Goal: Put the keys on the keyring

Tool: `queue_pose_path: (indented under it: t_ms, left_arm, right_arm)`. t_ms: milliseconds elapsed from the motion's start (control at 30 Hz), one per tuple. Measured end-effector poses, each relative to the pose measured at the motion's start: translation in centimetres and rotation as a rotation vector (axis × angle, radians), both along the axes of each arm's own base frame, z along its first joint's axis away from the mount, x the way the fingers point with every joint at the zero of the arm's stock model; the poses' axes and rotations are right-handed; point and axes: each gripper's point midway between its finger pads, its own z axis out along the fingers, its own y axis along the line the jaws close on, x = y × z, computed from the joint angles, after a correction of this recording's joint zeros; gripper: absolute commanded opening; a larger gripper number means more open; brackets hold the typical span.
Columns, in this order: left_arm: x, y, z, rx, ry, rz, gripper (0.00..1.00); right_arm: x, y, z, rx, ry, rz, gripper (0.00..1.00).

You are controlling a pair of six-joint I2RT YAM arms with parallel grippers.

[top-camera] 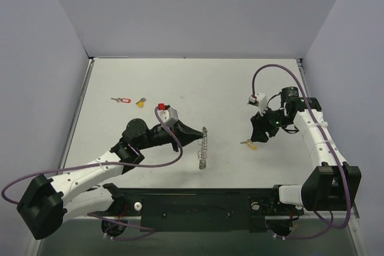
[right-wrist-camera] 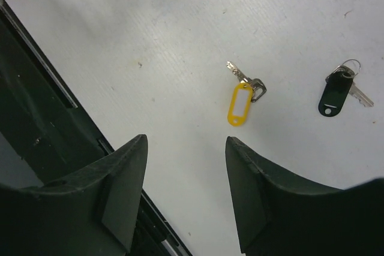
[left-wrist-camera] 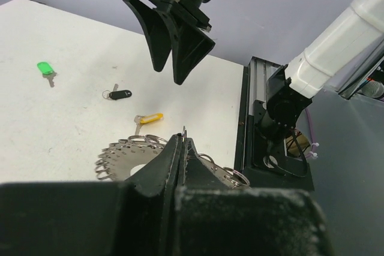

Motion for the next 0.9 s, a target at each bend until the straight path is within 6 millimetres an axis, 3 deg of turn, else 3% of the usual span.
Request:
queue_pose_path:
  t_ms: [200,333,667,833,900]
  left_arm:
    - [-0.2,2.6,2.9,0.052,-0.085,0.039,0.00]
    - [-1.0,4.7,3.8,0.097,-0.177,0.063,0.00]
    - [-0.7,7.1,-1.4,0.260,-0.189,0.098,0.00]
    - [-0.4,7.4,-2.0,0.282,-0.189,0.105,0.00]
    - [-0.3,7.5,-2.1,0.284,-0.187,0.107,0.00]
  right_arm:
    - [0.8,-0.5,0.2,-0.025,-0.061,-0.035,0.49]
    - [3.6,-0.9,0.2,-0.038,-0.034,-0.147,0.47]
    - [10.6,-5.1,-4.1,0.006,0.174,-0.472,0.46]
    - [12.2,-6.0,-6.7,0.001,0.278,-0.552,0.44]
    - [13.0,-6.0,-7.5,-0.019,0.314,-0.582,0.39]
